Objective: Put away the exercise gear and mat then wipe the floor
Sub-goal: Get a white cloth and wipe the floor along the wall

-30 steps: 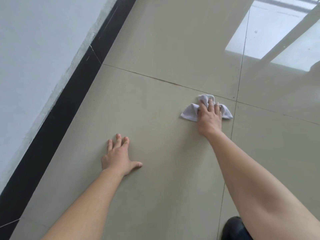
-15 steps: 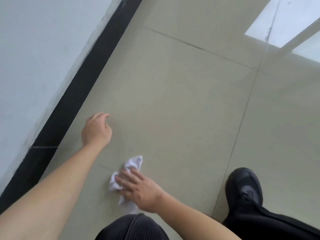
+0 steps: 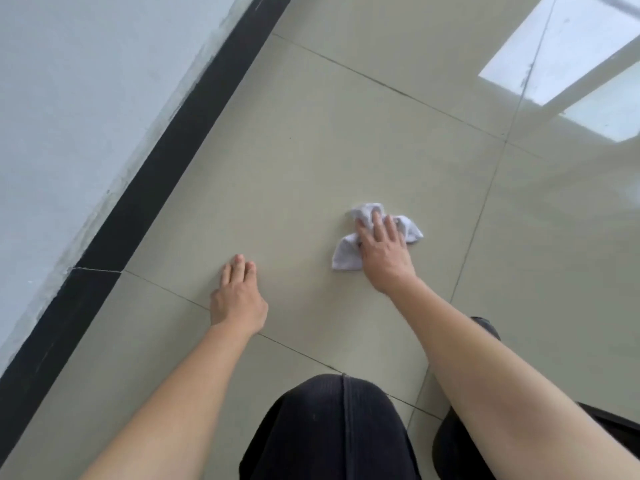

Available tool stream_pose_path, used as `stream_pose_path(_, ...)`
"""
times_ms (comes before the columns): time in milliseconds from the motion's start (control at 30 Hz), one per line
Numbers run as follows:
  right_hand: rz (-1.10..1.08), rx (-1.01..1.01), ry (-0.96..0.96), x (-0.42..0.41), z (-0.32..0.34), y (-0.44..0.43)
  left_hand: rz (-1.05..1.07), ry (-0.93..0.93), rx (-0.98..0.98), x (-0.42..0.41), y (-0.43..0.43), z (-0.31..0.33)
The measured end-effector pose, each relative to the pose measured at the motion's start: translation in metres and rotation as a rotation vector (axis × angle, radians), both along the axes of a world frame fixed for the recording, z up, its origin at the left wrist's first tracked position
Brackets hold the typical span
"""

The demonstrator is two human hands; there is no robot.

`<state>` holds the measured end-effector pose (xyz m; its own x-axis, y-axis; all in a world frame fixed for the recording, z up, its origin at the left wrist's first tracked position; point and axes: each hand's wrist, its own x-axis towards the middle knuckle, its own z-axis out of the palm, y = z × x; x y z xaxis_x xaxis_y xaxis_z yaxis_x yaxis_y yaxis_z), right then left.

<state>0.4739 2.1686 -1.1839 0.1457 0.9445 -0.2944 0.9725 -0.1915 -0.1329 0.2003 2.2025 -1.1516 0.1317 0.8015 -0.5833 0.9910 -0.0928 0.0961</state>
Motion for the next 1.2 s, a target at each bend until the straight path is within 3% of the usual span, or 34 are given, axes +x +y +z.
stream_pose_path(133,0.227,-0.160,0.042,-0.039,0.010,-0.064,-0.040,0.061,-0.134,0.004,0.008,0.007)
stream_pose_path(267,0.263,-0.262,0.059,-0.047,0.024,-0.087,-0.100,0.103,-0.274,-0.005,0.025,0.020)
stream_pose_path(500,0.467,-0.148,0.124,0.027,0.017,-0.056,-0.151,0.273,-0.384,0.028,0.064,0.045)
stream_pose_path(600,0.431,-0.175,0.086,0.083,0.021,-0.040,-0.166,0.310,-0.300,0.079,0.072,0.081)
stream_pose_path(933,0.340,-0.255,0.142,0.236,0.048,0.045,-0.195,0.065,0.016,0.282,0.122,0.220)
stream_pose_path(1067,0.300,-0.189,0.159,0.266,0.037,0.080,-0.211,0.096,-0.014,0.315,0.149,0.222)
stream_pose_path(1200,0.125,-0.074,0.151,0.317,0.013,0.146,-0.180,0.096,0.002,0.328,0.189,0.170)
